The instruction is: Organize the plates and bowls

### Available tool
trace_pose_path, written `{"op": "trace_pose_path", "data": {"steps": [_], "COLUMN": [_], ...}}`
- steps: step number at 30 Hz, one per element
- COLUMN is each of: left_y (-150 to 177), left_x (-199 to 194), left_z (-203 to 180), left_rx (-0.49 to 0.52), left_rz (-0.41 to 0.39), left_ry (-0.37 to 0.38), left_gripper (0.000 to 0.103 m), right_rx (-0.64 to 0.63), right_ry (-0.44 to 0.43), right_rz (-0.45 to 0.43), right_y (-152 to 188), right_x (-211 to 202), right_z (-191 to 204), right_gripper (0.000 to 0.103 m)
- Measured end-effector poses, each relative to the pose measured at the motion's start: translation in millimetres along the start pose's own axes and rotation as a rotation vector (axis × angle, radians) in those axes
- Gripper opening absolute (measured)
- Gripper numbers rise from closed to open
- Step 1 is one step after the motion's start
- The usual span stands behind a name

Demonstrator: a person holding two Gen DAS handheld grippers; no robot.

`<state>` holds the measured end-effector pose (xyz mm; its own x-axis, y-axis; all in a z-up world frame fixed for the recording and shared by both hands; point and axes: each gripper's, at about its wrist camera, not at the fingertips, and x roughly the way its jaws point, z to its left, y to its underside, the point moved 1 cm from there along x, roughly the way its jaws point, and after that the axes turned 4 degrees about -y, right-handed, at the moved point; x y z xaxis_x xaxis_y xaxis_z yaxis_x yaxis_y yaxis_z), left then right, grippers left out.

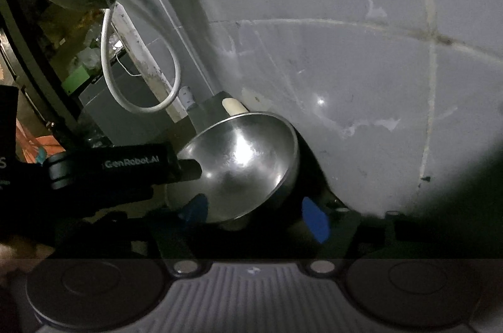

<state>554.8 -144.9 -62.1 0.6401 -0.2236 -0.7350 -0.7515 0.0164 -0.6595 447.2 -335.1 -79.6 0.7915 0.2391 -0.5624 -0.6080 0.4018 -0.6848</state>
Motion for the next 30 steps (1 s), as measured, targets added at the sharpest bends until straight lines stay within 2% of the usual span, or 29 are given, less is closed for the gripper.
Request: {"op": "trace_pose_path", "data": {"steps": [3, 4, 9, 13, 19, 24, 30], "left_y": [2, 3, 10, 12, 24, 54, 118], "left_x": [4, 5, -8, -43, -112, -180, -251], "left_z": [-3, -4, -2, 3, 15, 19, 30], "left_rx": [0.023, 0.036, 0.060, 0.071, 0.071, 0.071, 0.066], "left_rz": [0.026, 0.034, 0.013, -0.057, -0.138, -0.180, -0.138], "left_ry": [0.040, 0.057, 0.063, 0.085, 0.124, 0.149, 0.135], "left_gripper": [0.032, 0.016, 0.016, 0.016, 0.016, 0.017, 0.017], "right_rx": [-0.002, 0.002, 0.016, -0.033, -0.087, -0.121, -0.158], "right_ry": [-0.005, -0.002, -0.012, -0.029, -0.068, -0.089, -0.119], "right_rz": [0.007, 0.007, 0.011, -0.025, -0.098, -0.119, -0.050], "right_y": [-2, -2, -2, 2, 19, 43, 99], "right_x": [2, 2, -5, -29, -90, -150, -218], "right_z": [0, 0, 0, 18, 50, 72, 90], "right_gripper": [0.053, 0.048, 0.038, 0.038, 0.038, 0.037, 0.037]}}
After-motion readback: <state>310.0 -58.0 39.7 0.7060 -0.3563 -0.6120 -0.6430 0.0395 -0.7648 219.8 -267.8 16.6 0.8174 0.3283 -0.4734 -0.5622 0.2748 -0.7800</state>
